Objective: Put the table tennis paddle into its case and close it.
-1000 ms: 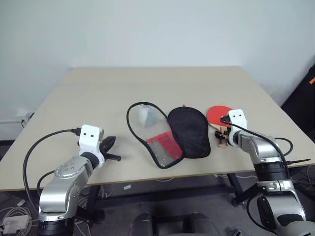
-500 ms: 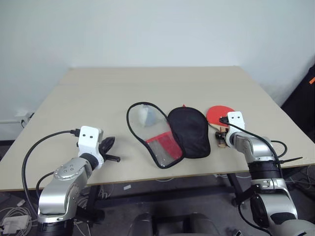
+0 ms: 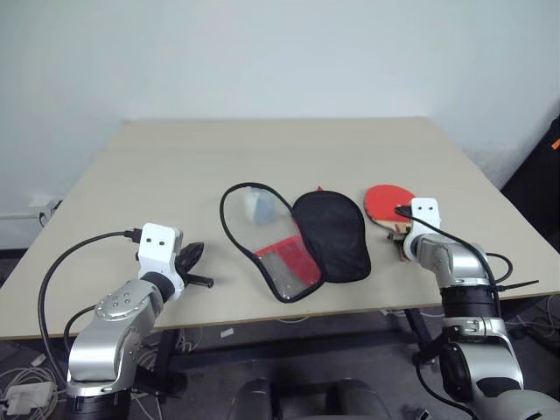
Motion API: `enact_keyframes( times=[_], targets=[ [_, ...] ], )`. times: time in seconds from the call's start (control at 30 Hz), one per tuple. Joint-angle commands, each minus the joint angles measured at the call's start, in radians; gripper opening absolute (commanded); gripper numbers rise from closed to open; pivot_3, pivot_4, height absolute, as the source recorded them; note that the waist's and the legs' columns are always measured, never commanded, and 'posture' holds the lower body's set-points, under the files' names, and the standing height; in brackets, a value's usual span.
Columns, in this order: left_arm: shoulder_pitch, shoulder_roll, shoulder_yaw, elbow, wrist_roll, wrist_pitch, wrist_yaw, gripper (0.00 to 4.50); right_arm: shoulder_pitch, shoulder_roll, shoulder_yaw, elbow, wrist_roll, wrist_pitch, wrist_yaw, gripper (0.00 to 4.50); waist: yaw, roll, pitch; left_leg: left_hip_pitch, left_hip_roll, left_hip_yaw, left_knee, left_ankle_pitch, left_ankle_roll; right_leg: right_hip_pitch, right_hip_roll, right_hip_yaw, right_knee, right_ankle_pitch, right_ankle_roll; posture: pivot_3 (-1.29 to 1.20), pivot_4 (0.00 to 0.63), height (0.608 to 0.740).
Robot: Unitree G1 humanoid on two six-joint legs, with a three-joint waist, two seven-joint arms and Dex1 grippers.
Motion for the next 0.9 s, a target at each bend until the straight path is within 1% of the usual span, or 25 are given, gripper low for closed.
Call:
enact_keyframes(
  times=[0.03, 0.17, 0.3, 0.4, 0.57, 0.9],
  targets=[
    [-0.009, 0.008, 0.012, -0.025, 0.004, -0.018, -0.004, 0.0, -0.054, 0.002, 0.003, -0.179, 0.047, -0.026, 0.049, 1.11, -0.001, 0.002, 0.0, 0.0, 0.0, 0.0, 0.0, 0.0, 0.0, 0.0, 0.0, 0.0, 0.0, 0.0, 0.0, 0.0, 0.0, 0.698],
    [-0.008, 0.008, 0.012, -0.027, 0.003, -0.016, -0.003, 0.0, -0.02, 0.014, 0.06, -0.322, 0.081, 0.089, 0.097, 1.11, -0.009, 0.002, 0.0, 0.0, 0.001, 0.0, -0.001, 0.0, 0.0, -0.001, 0.002, 0.0, 0.0, 0.0, 0.0, 0.0, 0.0, 0.698],
    [-0.002, 0.007, 0.014, -0.032, 0.001, -0.012, -0.003, 0.0, 0.025, 0.057, 0.094, -0.483, 0.102, 0.26, 0.077, 1.11, -0.003, 0.002, 0.0, 0.0, 0.001, 0.0, 0.0, 0.0, 0.0, 0.0, 0.001, -0.001, 0.0, 0.0, 0.0, 0.0, 0.0, 0.698],
    [0.004, 0.005, 0.013, -0.037, 0.0, -0.01, -0.001, 0.0, 0.042, 0.107, 0.097, -0.556, 0.1, 0.359, 0.05, 1.11, 0.001, 0.002, 0.0, 0.0, 0.004, 0.0, 0.0, 0.0, 0.0, 0.0, 0.0, -0.001, 0.0, 0.0, 0.0, 0.0, 0.0, 0.698],
    [0.006, 0.004, 0.009, -0.04, -0.002, -0.008, -0.001, 0.0, 0.063, 0.18, 0.11, -0.59, 0.081, 0.438, 0.01, 1.11, 0.0, 0.002, 0.0, 0.0, 0.004, 0.0, 0.0, 0.0, 0.0, -0.001, -0.001, -0.002, 0.0, 0.0, 0.0, 0.0, 0.0, 0.698],
    [0.002, 0.003, 0.003, -0.037, -0.003, -0.005, -0.003, 0.0, 0.065, 0.281, 0.14, -0.557, 0.054, 0.459, -0.027, 1.11, 0.0, 0.003, 0.0, 0.0, 0.004, 0.0, 0.0, 0.0, 0.0, -0.001, 0.0, -0.002, 0.0, 0.0, 0.0, 0.0, 0.0, 0.698]
  ],
)
